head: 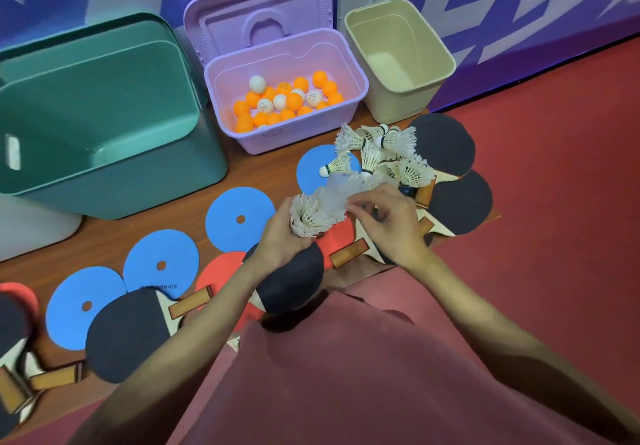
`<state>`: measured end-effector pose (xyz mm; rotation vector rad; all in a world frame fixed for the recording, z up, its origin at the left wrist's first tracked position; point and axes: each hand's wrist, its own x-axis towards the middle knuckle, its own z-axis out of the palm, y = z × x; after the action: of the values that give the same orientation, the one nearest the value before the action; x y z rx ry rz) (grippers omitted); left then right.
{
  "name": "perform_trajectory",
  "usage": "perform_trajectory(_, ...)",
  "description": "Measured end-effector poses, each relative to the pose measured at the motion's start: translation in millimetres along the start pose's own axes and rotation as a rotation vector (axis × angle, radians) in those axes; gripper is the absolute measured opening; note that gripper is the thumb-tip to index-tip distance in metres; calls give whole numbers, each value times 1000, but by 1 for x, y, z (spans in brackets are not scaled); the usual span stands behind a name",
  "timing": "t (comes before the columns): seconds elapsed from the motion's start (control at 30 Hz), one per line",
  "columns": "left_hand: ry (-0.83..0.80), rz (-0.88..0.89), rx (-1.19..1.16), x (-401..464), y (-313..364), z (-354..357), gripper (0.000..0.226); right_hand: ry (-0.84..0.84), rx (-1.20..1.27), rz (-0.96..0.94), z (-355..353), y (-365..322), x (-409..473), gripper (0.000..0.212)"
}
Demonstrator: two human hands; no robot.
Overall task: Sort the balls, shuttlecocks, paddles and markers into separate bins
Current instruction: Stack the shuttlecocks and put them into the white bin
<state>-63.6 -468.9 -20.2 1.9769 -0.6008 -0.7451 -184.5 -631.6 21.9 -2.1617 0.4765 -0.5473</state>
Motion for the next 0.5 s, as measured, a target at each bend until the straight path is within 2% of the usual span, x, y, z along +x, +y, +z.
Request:
perform_trajectory(0.1,25,9,-32,0,2,1,54,-71,30,-29,13,1,-3,13)
perform_trajectory(0.2,51,-20,-136,-4,-5,-2,58,31,10,-108,10,-1,-4,22)
perform_trajectory(0.27,70,-18,-144,-7,-10,-5,58,130,-20,-97,5,5,-1,19)
perform_trajectory(0.37,97,-33,-151,-10,-9,-8,59,130,-182,68,-2,34,9,17)
perform_trajectory(0.5,104,-19,-122,-10,-9,-10,59,41,-440,381,-2,70,22,42)
